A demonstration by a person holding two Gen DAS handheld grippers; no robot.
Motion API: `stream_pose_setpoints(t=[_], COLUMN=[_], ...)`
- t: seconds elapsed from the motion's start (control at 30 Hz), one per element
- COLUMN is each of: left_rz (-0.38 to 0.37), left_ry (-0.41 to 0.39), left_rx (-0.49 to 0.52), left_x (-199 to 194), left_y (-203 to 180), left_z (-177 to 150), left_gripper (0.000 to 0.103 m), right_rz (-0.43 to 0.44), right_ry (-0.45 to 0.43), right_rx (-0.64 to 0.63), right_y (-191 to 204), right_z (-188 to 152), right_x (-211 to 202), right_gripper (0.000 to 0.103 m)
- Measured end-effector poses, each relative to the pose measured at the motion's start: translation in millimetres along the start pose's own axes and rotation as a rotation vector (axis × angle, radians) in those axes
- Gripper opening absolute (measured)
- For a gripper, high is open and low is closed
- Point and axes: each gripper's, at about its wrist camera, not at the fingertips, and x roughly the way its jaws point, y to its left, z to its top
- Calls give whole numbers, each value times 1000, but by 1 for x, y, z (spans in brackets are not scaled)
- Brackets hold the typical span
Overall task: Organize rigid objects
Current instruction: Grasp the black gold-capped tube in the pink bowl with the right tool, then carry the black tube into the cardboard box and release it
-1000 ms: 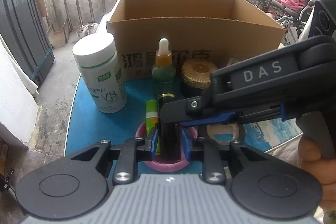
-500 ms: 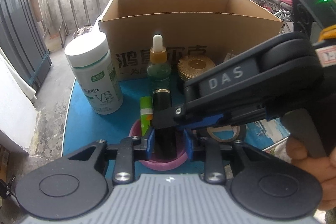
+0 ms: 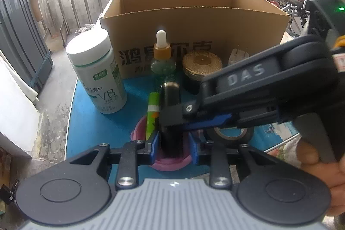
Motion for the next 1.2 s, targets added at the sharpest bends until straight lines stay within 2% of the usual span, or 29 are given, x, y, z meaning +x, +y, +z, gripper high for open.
stream_pose_setpoints(t=[0.13, 0.4, 0.53, 0.7, 0.8, 0.93, 1.03, 1.2], left_rz=[0, 35, 65, 98, 98, 102, 91, 66], left_ry=[18, -25, -83, -163, -195, -191, -143, -19], left_rx=[-8, 14, 39, 71, 81, 85, 58, -11], left_x=[3, -16, -41, -73, -84, -78, -60, -17], left_y=[-1, -7, -14, -21, -19, -14, -3, 16], left_z=[0, 1, 6, 37, 66, 109, 142, 186], left_gripper=[23, 23, 23, 24, 24, 25, 25, 25], right_rz=[12, 39, 70, 104, 124, 139, 117, 82], right_ry=[-6, -34, -70, -156, -185, -154, -114, -15], right_rx=[-4, -56, -109, -240, -299, -310, -295, -227], right_y=[2, 14, 31, 67, 85, 97, 100, 91], right_z=[0, -2, -1, 13, 38, 88, 127, 189], right_x=[-6, -25, -46, -82, -96, -101, -91, -58], right_gripper=[21, 21, 21, 21, 21, 21, 21, 21])
